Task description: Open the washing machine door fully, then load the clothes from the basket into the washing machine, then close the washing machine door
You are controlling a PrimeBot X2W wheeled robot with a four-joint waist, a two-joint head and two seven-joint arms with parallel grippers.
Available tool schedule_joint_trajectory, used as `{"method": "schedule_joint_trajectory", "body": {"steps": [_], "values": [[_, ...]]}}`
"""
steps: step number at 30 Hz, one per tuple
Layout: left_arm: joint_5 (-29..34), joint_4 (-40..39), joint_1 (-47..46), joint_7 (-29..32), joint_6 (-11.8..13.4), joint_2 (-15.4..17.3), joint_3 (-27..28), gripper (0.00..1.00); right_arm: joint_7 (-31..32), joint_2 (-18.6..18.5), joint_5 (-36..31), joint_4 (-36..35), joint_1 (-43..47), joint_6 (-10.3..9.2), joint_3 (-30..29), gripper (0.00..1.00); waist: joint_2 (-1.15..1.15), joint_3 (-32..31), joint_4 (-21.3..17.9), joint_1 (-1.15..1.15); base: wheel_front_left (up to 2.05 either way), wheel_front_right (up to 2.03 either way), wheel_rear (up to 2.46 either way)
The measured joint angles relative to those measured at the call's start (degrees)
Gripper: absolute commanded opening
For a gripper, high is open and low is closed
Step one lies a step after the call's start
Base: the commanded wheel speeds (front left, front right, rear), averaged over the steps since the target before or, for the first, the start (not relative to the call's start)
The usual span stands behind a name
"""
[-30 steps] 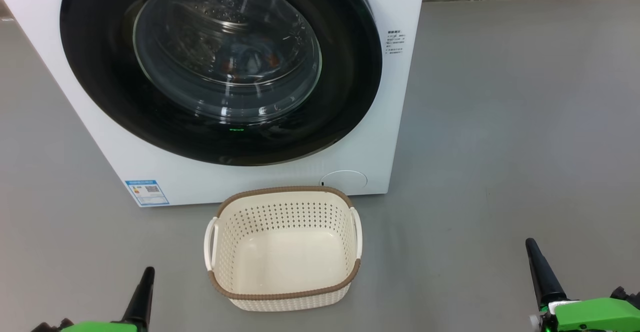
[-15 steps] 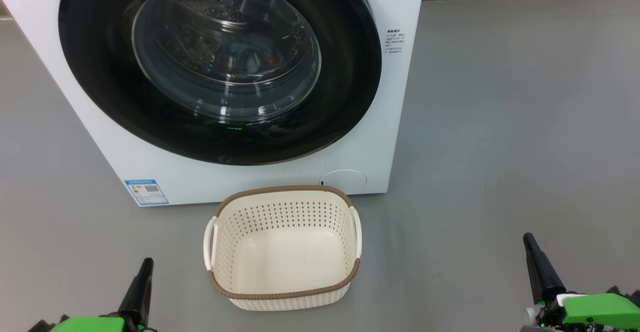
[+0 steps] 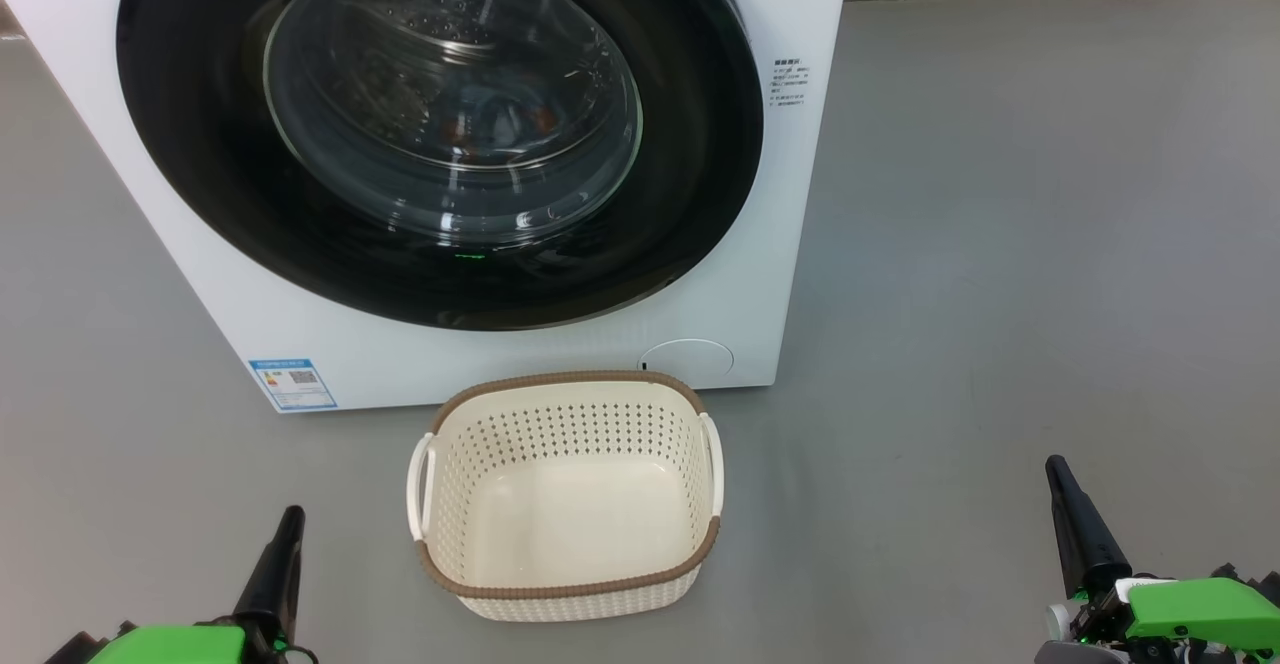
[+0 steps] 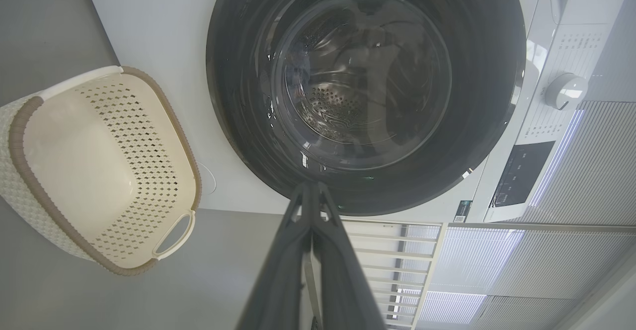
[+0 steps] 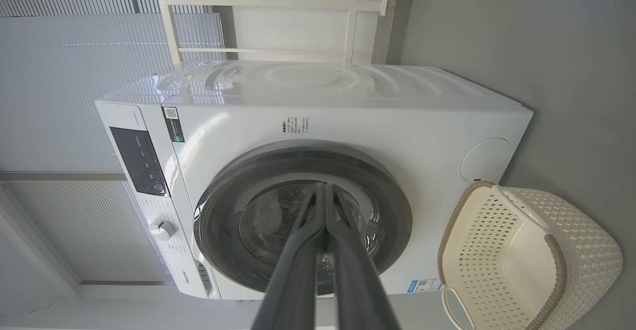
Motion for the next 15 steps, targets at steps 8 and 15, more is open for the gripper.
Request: {"method": "schedule_joint_trajectory", "body": {"steps": [8,15], "values": [[0.00,0.00,0.00,0.00,0.00,0.00,0.01,0.00,0.00,0.00,0.00,0.00,0.00,0.00,0.00,0.00,0.00,0.00,0.00,0.00,0.00,0.00,0.00],[0.00,0.00,0.00,0.00,0.00,0.00,0.01,0.00,0.00,0.00,0.00,0.00,0.00,0.00,0.00,0.00,0.00,0.00,0.00,0.00,0.00,0.00,0.00]]}}
